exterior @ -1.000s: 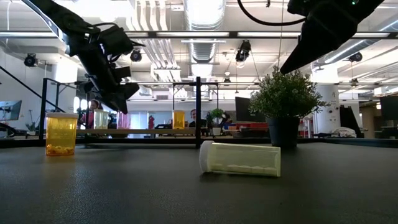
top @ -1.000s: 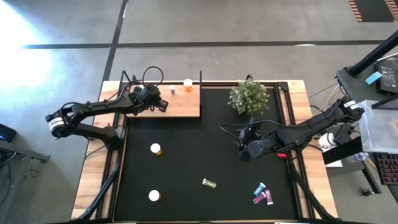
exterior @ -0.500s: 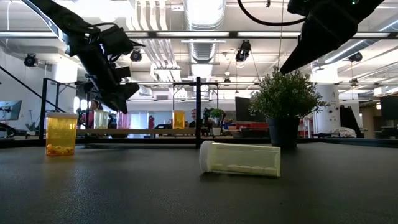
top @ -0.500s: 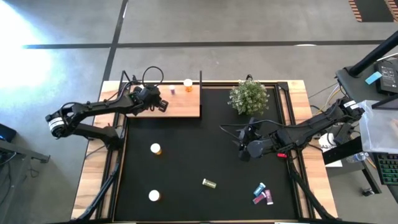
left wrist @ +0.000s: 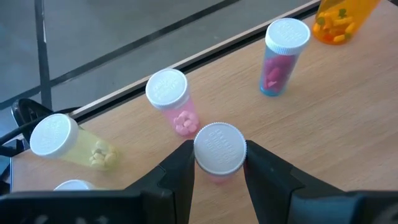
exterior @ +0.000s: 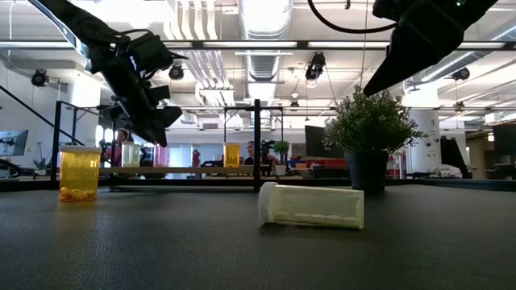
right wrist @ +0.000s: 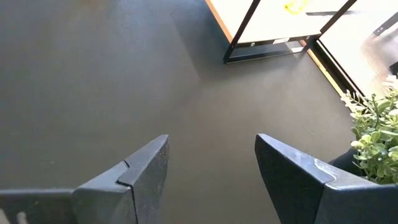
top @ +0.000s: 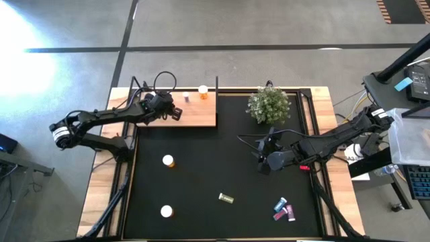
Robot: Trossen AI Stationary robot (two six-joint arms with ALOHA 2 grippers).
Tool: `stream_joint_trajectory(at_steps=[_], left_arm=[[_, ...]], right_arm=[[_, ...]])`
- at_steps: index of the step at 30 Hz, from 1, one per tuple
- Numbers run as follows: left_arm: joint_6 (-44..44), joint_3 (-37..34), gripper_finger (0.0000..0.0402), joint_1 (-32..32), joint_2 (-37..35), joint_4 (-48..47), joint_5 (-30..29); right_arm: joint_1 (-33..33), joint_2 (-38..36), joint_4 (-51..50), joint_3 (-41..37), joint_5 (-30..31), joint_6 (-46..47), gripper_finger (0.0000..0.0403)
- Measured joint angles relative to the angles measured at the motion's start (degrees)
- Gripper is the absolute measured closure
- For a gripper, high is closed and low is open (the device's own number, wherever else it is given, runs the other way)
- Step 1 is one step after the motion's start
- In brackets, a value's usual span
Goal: Pick and place medicine bottles onto shelf by color
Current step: Put the top pink medicine bottle on the shelf aligned with the other pink medicine bottle
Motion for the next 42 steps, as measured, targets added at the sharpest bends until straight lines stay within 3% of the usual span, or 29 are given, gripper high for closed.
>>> stream_joint_trajectory(at_steps=[6, 20, 30, 42], left_arm=[[-0.01, 0.0, 0.0293, 0.01, 0.09, -0.59, -2.82], [-1.42, -0.15, 0.0293, -0.09, 0.09, -0.13, -0.07], [-1.74, -4.17, 0.0293, -0.07, -0.11, 6.58, -1.23], [-1.71, -3.98, 0.029, -0.07, -0.11, 6.25, -1.17]], right_arm=[[-0.01, 0.0, 0.01, -0.01, 0.0, 0.0, 0.0174], [0.0, 0.0, 0.04, 0.0, 0.0, 0.0, 0.0174], [0.0, 0.0, 0.04, 0.0, -0.02, -0.02, 0.0174], [-0.02, 0.0, 0.04, 0.0, -0.01, -0.02, 0.0174]])
